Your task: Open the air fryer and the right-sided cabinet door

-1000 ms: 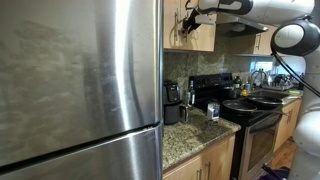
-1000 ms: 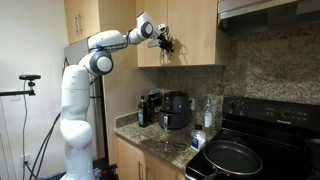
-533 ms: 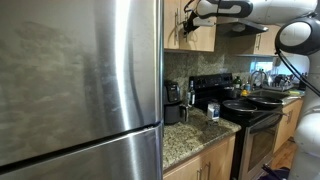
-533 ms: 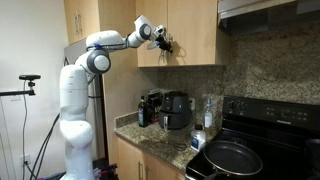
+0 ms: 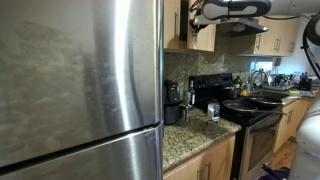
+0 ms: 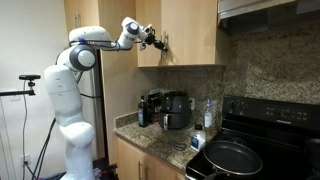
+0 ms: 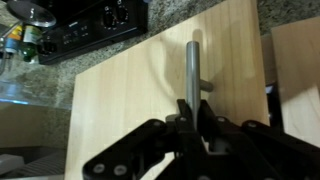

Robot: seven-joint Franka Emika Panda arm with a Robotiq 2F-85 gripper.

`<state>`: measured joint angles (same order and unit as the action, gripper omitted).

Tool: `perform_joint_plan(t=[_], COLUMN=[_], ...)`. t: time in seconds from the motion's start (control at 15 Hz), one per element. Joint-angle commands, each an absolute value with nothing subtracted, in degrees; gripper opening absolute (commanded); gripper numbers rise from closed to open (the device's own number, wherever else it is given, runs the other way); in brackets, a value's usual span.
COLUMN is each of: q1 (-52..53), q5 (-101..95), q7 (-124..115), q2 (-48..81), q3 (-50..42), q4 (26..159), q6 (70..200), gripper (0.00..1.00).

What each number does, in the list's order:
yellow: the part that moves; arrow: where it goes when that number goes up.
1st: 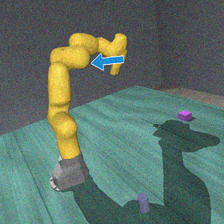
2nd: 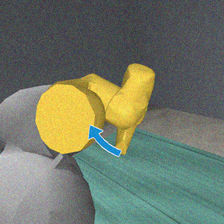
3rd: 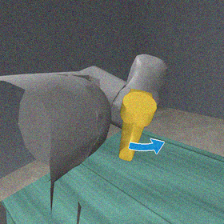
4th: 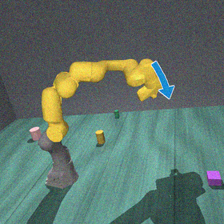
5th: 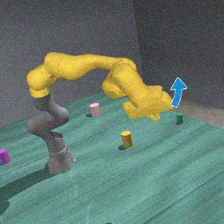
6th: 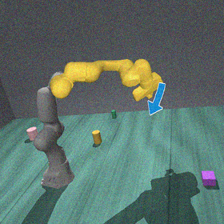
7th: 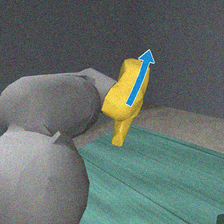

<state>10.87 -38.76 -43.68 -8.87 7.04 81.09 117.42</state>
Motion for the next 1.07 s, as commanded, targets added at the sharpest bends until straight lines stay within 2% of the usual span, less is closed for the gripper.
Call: perform_joint_plan(t=[0.0,0.4,0.8,0.87,1.0], q1=[10.0,4.3,1.0,1.5,6.5], q5=[-45.1,-43.4,-40.9,-38.1,-33.5], q7=[-51.3,-58.2,-60.9,-61.5,-55.7], q2=[-20.3,-31.0,-47.7,-50.7,-57.6], q3=[8.8,12.8,12.4,11.0,7.7], q4=[90.4,98.5,104.5,105.3,110.5], q6=[108.2,99.5,78.0,75.0,78.7], gripper=[0.00,0.00,0.00,0.26,0.35])
